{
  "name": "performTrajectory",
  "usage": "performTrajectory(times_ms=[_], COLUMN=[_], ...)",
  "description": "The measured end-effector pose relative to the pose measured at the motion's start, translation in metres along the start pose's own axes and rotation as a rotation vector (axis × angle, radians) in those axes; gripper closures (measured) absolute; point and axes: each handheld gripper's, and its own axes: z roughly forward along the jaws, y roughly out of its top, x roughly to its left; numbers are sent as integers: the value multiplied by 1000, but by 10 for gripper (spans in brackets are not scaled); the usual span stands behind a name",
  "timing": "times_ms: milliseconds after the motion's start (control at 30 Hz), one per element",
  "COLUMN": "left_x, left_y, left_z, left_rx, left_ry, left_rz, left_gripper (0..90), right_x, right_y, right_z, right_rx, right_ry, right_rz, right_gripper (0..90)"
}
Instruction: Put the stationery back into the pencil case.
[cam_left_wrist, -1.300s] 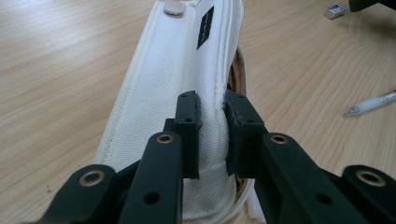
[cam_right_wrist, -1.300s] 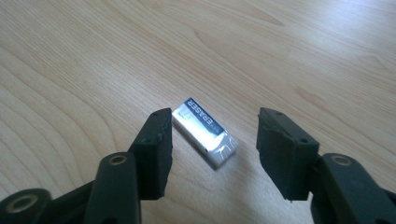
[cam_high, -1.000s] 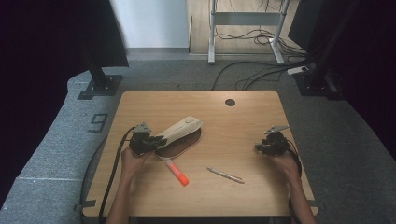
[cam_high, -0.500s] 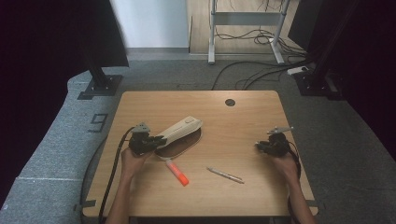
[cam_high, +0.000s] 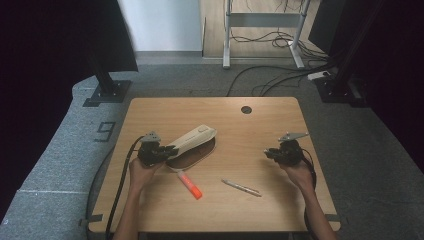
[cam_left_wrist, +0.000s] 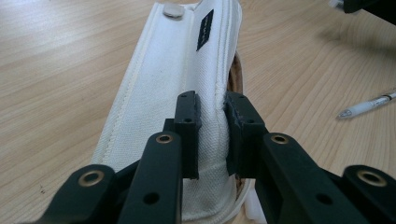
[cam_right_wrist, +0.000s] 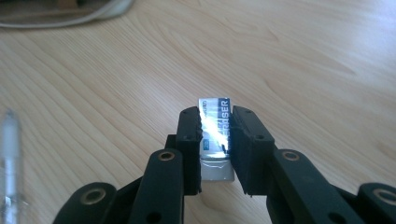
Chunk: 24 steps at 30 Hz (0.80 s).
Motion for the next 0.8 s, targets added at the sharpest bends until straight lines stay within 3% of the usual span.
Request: performTrajectory(times_ms=[233,800], left_x=[0,2], left_y=[0,-1], left_z=[-1,-3], left_rx=[-1,-12], left_ry=[-2,-9], left_rz=[3,-13], left_gripper=[761,763], right_x=[13,44], right_y=[16,51], right_z=[7,37], right_rx=[-4,-34], right_ry=[19,100], right_rz=[-29,-42], right_gripper=[720,720])
